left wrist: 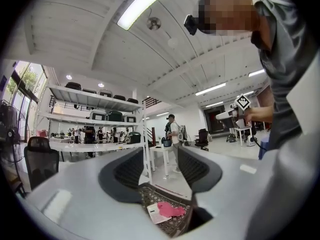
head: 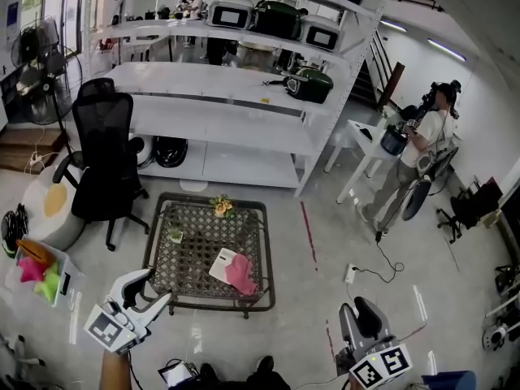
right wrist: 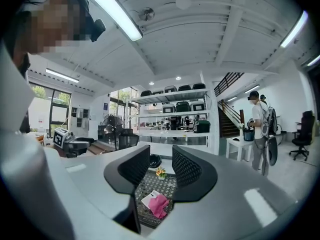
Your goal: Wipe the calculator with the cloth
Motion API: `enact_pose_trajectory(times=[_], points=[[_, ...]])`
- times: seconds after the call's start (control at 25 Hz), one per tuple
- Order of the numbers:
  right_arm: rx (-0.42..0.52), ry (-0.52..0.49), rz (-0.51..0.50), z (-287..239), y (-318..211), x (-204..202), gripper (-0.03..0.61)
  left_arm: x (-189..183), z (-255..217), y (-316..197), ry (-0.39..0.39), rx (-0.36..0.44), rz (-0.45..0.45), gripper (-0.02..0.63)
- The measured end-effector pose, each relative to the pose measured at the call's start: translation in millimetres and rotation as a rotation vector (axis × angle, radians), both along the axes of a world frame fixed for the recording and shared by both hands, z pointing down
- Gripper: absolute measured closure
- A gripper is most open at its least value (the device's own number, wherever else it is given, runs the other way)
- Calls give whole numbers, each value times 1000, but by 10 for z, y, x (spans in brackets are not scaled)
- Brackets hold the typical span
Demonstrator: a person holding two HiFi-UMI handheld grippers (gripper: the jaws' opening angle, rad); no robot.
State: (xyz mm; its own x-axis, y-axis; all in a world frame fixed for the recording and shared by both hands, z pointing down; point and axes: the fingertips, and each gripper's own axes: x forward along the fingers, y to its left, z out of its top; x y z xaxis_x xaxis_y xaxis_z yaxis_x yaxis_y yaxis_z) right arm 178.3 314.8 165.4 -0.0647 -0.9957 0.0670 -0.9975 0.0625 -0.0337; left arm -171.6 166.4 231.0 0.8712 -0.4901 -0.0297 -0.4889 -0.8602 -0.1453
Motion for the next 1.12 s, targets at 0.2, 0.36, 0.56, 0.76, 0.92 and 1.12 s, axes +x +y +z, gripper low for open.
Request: enact_pose_trajectory(times=[0.2, 0.36, 0.56, 0.76, 0.92, 1.12], points=[[-6, -15, -45, 17, -240, 162, 459, 139, 4, -71, -17, -23, -36, 380], [-14, -51, -99, 149, -503, 405, 460, 332, 36, -84, -54, -58, -82, 380], [-5, -74, -180, 203, -895, 709, 460, 654, -8, -136, -72, -102, -146, 380], [-6, -97, -261, 256, -1228, 1004, 460, 962, -90, -161, -83, -67, -217, 380], [-3, -108, -330, 268, -1435, 1131, 460, 1122, -101, -99, -102, -93, -276, 380], [-7, -122, -419, 305, -1610, 1184, 459, 1150, -132, 26, -101, -99, -376, 380]])
